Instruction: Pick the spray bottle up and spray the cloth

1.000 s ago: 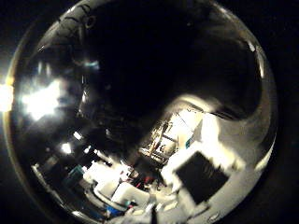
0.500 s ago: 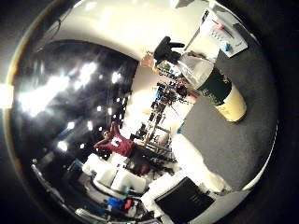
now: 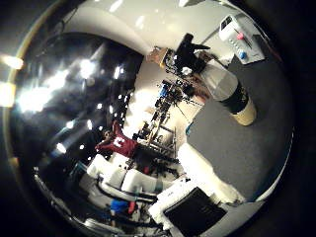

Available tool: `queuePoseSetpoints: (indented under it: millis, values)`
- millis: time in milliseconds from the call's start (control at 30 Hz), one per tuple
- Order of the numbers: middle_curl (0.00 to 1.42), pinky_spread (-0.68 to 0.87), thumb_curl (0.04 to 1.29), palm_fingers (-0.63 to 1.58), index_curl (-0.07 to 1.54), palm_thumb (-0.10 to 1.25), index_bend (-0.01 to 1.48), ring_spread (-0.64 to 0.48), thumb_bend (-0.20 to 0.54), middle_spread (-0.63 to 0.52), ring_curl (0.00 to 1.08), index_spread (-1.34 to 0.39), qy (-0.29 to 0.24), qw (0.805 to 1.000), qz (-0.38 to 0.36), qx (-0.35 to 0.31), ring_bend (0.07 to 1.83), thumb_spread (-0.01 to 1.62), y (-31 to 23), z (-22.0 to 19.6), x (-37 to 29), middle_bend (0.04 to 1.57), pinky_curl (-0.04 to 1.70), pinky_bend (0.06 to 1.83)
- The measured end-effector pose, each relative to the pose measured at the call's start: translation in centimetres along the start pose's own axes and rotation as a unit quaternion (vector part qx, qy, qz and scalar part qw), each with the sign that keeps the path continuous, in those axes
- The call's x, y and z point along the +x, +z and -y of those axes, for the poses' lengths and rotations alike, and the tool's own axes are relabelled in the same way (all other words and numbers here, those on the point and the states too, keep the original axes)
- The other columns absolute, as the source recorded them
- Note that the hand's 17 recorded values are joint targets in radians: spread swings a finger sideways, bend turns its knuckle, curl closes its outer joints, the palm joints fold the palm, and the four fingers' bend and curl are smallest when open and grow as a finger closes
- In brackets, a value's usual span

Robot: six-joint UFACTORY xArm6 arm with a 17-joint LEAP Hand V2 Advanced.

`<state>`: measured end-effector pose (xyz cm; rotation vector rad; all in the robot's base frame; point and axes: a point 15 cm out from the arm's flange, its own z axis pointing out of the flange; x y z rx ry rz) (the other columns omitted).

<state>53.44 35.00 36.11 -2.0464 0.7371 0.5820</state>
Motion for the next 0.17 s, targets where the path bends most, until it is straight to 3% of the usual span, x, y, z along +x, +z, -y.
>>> queuePoseSetpoints:
  millis: [167]
  values:
    - [0.26, 0.44, 0.42, -0.02, 0.26, 0.73, 0.16, 0.22, -0.021, 0.2, 0.27, -0.33, -0.005, 1.0, -0.001, 0.001, 0.29, 1.06, -2.8, 0.1, -2.0, 0.17, 0.34, 0.54]
